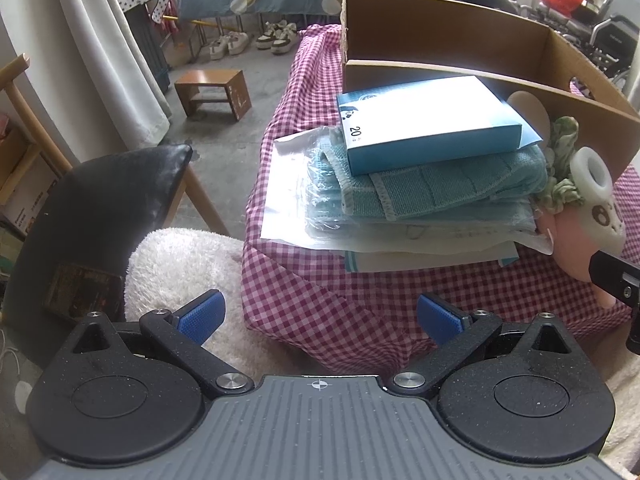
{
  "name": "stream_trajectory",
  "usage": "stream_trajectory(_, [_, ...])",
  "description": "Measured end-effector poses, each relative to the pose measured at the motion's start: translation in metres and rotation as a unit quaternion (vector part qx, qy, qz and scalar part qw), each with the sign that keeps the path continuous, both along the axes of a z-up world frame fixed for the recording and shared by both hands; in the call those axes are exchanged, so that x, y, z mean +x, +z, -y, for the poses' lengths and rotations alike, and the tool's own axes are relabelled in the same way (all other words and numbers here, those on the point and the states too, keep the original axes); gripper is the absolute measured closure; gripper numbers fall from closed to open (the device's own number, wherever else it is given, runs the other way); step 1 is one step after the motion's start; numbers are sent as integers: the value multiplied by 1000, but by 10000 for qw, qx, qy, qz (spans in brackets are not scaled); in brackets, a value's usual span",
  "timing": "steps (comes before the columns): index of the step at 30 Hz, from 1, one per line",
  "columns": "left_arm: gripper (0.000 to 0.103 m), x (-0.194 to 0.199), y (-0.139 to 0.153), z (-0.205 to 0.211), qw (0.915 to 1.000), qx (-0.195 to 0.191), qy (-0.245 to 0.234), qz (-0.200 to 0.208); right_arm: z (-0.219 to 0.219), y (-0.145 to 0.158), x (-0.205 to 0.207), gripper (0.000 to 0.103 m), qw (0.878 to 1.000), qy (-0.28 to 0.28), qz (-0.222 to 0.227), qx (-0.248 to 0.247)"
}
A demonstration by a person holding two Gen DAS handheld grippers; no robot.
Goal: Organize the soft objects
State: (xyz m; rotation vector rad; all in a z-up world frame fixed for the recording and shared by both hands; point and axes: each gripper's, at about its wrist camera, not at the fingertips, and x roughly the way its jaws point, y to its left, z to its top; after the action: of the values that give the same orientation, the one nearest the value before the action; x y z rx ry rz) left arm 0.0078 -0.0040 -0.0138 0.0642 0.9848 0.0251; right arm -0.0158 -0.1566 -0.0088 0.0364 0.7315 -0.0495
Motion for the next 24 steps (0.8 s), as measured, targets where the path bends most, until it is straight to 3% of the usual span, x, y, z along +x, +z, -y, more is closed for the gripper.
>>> stream_trajectory(24, [0, 4, -2, 0, 10000, 7, 0, -38, -2, -3, 5, 0, 9999, 47, -88, -15])
